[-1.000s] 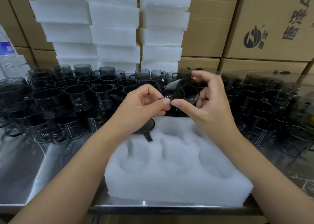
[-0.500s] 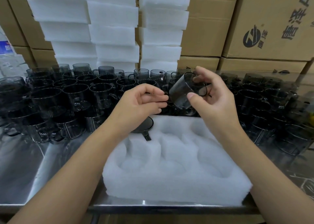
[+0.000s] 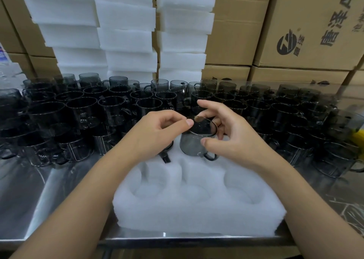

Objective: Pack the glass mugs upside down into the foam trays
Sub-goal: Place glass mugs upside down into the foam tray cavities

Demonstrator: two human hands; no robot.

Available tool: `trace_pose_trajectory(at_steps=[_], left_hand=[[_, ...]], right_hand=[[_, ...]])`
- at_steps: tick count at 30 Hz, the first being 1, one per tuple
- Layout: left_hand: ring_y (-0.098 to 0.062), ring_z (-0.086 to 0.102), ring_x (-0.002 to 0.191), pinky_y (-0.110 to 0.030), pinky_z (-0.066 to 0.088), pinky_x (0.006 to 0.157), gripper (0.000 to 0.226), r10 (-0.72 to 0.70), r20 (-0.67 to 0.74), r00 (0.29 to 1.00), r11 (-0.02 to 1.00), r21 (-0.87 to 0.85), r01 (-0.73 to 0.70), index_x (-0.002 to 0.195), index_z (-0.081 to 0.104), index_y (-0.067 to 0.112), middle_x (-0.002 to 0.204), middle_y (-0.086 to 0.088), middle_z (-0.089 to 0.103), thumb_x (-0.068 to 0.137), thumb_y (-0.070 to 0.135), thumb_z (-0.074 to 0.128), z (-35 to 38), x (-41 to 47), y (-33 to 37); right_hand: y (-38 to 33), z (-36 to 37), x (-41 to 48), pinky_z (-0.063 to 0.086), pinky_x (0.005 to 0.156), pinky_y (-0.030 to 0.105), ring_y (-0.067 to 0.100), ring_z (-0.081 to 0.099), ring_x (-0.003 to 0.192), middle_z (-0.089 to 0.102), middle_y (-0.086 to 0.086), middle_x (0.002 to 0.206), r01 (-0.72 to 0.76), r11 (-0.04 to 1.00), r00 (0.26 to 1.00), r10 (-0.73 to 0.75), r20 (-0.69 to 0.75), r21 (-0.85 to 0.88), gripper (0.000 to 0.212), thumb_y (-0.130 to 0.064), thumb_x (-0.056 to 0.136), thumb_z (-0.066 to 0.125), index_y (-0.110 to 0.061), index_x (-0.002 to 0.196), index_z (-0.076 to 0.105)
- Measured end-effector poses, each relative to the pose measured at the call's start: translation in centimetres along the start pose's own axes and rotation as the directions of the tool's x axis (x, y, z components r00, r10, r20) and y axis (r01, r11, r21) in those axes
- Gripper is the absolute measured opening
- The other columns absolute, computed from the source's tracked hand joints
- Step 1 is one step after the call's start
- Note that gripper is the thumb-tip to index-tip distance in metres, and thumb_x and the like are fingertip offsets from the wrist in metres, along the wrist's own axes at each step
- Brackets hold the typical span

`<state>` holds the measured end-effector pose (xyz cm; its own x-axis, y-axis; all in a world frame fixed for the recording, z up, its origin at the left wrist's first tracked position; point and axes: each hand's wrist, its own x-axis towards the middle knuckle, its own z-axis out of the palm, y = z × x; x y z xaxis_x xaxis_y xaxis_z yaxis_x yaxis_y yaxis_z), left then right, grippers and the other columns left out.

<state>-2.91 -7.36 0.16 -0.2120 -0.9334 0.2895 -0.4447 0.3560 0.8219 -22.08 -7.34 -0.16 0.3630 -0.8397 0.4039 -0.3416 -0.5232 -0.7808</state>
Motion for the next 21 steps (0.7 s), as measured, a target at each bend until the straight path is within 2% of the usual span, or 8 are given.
trace_pose_trajectory(at_steps=[3, 5, 8, 11, 13, 16, 18, 21], left_hand=[[-0.006, 0.066, 0.093, -0.033, 0.049, 0.091, 0.034, -0.023, 0.012, 1.0, 1.0, 0.019, 0.022, 0.087, 0.072, 0.034, 0.091, 0.013, 0.073, 0.074, 0.059, 0.054, -0.1, -0.03, 0.02], [-0.01, 0.066, 0.091, -0.034, 0.05, 0.086, 0.031, -0.029, 0.024, 0.999, 0.999, 0.02, 0.029, 0.087, 0.072, 0.034, 0.09, 0.01, 0.073, 0.077, 0.058, 0.056, -0.16, -0.05, -0.06], [-0.005, 0.065, 0.08, -0.025, 0.046, 0.074, 0.014, -0.022, 0.053, 0.998, 1.0, 0.013, 0.022, 0.086, 0.072, 0.035, 0.084, 0.012, 0.072, 0.088, 0.044, 0.061, -0.25, 0.0, -0.28], [-0.001, 0.058, 0.062, -0.015, 0.042, 0.063, 0.01, -0.023, 0.067, 0.997, 1.0, -0.013, 0.024, 0.086, 0.073, 0.033, 0.074, 0.011, 0.071, 0.088, 0.034, 0.063, -0.24, 0.09, -0.4], [0.003, 0.052, 0.053, -0.01, 0.038, 0.055, 0.009, -0.023, 0.076, 0.997, 0.999, -0.026, 0.025, 0.086, 0.073, 0.032, 0.067, 0.013, 0.069, 0.084, 0.032, 0.064, -0.2, 0.1, -0.4], [-0.002, 0.062, 0.067, -0.015, 0.045, 0.066, 0.007, -0.025, 0.087, 0.996, 0.999, -0.019, 0.027, 0.086, 0.073, 0.034, 0.077, 0.012, 0.072, 0.083, 0.031, 0.067, -0.23, 0.13, -0.5], [-0.006, 0.068, 0.082, -0.024, 0.05, 0.08, 0.007, -0.023, 0.098, 0.995, 1.0, -0.005, 0.024, 0.087, 0.073, 0.033, 0.083, 0.013, 0.074, 0.082, 0.03, 0.068, -0.29, 0.16, -0.53], [-0.004, 0.068, 0.086, -0.026, 0.051, 0.082, 0.009, -0.02, 0.099, 0.995, 1.0, 0.015, 0.019, 0.087, 0.073, 0.033, 0.086, 0.016, 0.074, 0.079, 0.033, 0.069, -0.29, 0.14, -0.52]], right_hand=[[-0.01, 0.13, 0.04, 0.04, 0.067, 0.014, 0.008, 0.047, 0.074, 0.059, -0.021, 0.107, 0.011, 1.0, 1.0, -0.012, -0.022, -0.016, 0.068, -0.025, 0.066, 0.066, -0.049, 0.124, 0.04], [-0.01, 0.13, 0.06, 0.04, 0.068, 0.013, 0.006, 0.047, 0.075, 0.059, -0.021, 0.108, 0.008, 1.0, 1.0, -0.009, -0.015, -0.028, 0.067, -0.026, 0.067, 0.066, -0.047, 0.125, 0.041], [0.11, -0.06, 0.12, 0.041, 0.068, 0.014, 0.007, 0.048, 0.075, 0.059, -0.021, 0.11, -0.021, 0.999, 0.999, 0.023, 0.034, -0.046, 0.065, -0.024, 0.07, 0.067, -0.047, 0.126, 0.042], [0.34, -0.12, 0.22, 0.04, 0.065, 0.013, 0.003, 0.047, 0.073, 0.059, -0.018, 0.112, -0.037, 0.996, 0.997, 0.042, 0.06, -0.079, 0.065, -0.016, 0.076, 0.07, -0.045, 0.127, 0.043], [0.38, -0.07, 0.22, 0.04, 0.064, 0.012, 0.002, 0.046, 0.072, 0.058, -0.02, 0.111, -0.041, 0.993, 0.996, 0.049, 0.07, -0.115, 0.065, -0.024, 0.072, 0.07, -0.046, 0.127, 0.042], [0.35, -0.04, 0.23, 0.039, 0.066, 0.013, 0.001, 0.047, 0.075, 0.058, -0.023, 0.108, -0.044, 0.987, 0.995, 0.057, 0.08, -0.156, 0.065, -0.043, 0.066, 0.065, -0.05, 0.127, 0.043], [0.4, -0.13, 0.25, 0.039, 0.066, 0.013, 0.0, 0.049, 0.075, 0.06, -0.026, 0.104, -0.047, 0.986, 0.998, 0.051, 0.025, -0.163, 0.057, -0.058, 0.069, 0.059, -0.049, 0.124, 0.047], [0.68, -0.33, 0.32, 0.038, 0.069, 0.016, 0.003, 0.053, 0.082, 0.061, -0.028, 0.094, -0.078, 0.979, 0.993, 0.06, -0.105, -0.187, 0.029, -0.051, 0.085, 0.054, -0.043, 0.113, 0.056]])
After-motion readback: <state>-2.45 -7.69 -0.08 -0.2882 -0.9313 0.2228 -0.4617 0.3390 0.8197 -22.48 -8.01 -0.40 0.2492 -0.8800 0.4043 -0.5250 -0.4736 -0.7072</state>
